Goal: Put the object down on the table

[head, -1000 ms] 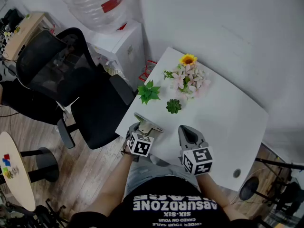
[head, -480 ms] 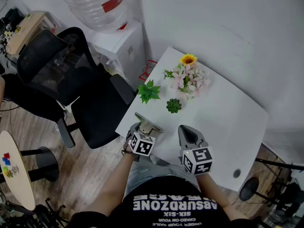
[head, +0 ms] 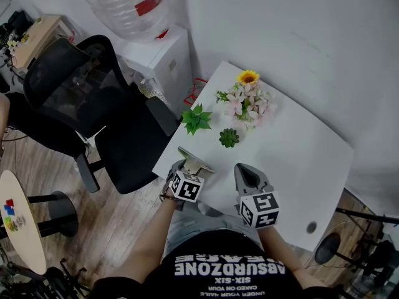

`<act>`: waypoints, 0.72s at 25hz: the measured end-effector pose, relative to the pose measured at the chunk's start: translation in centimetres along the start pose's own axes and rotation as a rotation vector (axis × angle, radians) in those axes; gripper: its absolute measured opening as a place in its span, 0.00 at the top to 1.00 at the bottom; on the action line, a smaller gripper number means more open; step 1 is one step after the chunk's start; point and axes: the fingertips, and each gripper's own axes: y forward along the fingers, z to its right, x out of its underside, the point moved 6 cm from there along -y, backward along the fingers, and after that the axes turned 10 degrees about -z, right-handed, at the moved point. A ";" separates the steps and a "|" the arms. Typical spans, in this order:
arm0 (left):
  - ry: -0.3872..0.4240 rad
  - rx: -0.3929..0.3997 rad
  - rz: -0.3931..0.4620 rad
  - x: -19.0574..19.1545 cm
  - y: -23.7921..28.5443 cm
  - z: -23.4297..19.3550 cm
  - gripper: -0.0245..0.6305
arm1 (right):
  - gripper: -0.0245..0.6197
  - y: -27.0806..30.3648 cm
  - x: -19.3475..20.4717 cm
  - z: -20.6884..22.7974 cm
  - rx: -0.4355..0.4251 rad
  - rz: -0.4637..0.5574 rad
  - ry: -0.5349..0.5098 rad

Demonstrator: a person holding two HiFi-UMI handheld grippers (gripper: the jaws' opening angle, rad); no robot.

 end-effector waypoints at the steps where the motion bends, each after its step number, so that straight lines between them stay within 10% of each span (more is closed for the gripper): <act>1: -0.003 0.010 -0.010 0.0 0.0 0.0 0.52 | 0.97 0.0 0.0 0.0 -0.001 0.000 -0.001; 18: 0.008 0.019 -0.017 -0.8 -1.8 0.2 0.52 | 0.97 -0.4 0.2 -0.9 -0.025 0.006 -0.031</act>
